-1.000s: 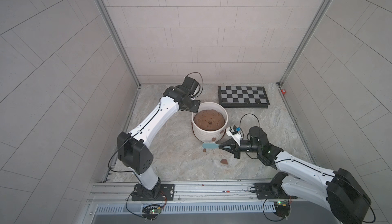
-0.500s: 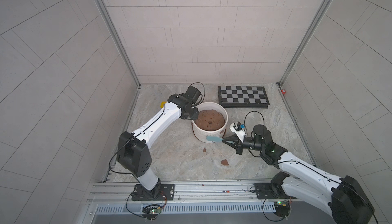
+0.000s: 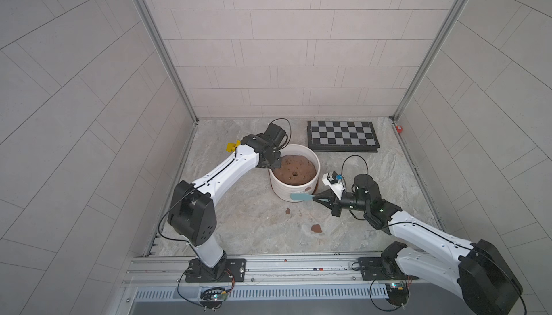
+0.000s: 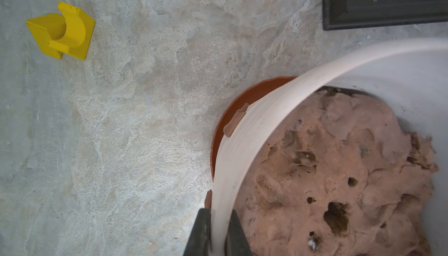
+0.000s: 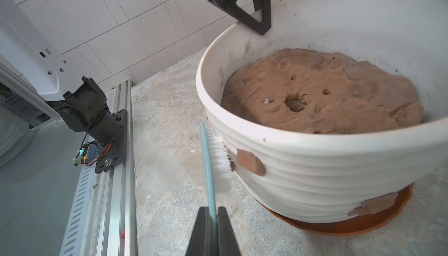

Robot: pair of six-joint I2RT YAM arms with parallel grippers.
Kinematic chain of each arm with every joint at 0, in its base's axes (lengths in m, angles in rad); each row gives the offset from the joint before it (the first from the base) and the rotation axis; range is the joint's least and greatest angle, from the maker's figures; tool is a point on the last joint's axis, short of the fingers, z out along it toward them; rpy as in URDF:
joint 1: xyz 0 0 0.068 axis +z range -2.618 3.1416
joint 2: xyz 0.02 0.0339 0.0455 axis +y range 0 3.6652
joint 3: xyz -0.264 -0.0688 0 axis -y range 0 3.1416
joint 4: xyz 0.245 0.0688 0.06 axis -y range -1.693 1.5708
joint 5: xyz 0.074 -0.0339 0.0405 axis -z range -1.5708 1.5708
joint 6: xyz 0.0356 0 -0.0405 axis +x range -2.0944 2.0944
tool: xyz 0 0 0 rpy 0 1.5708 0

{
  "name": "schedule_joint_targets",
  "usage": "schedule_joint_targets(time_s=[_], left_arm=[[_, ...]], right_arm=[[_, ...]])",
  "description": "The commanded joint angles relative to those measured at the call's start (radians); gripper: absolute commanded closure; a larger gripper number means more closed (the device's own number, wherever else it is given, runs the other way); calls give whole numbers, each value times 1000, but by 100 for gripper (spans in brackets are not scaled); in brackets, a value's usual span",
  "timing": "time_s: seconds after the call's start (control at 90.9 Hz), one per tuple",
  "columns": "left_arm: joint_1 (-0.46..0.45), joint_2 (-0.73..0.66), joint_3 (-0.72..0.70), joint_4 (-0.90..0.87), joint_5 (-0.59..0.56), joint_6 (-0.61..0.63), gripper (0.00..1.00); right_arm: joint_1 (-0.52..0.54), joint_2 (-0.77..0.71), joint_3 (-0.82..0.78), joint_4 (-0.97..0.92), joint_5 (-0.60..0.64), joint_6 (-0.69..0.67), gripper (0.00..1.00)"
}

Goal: Scrub the dried mud off the ceramic pot
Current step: Rotate the pot at the center of the board.

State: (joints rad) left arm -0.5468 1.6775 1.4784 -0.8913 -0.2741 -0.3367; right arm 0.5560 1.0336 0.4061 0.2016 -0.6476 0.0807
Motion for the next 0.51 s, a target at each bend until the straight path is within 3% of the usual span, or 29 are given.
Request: schedule_joint_targets(time_s=[0.0, 0.132, 0.495], left_arm=[[-7, 33, -3, -44, 24, 41, 95], [-7, 43, 3, -47, 25, 49, 100], [-7, 53, 18, -62, 19, 86, 100]], right_arm=[[-13, 23, 18, 66, 71, -13, 100], [-13, 56, 7, 122, 71, 3, 100], [19, 160, -26, 175, 165, 27, 100]])
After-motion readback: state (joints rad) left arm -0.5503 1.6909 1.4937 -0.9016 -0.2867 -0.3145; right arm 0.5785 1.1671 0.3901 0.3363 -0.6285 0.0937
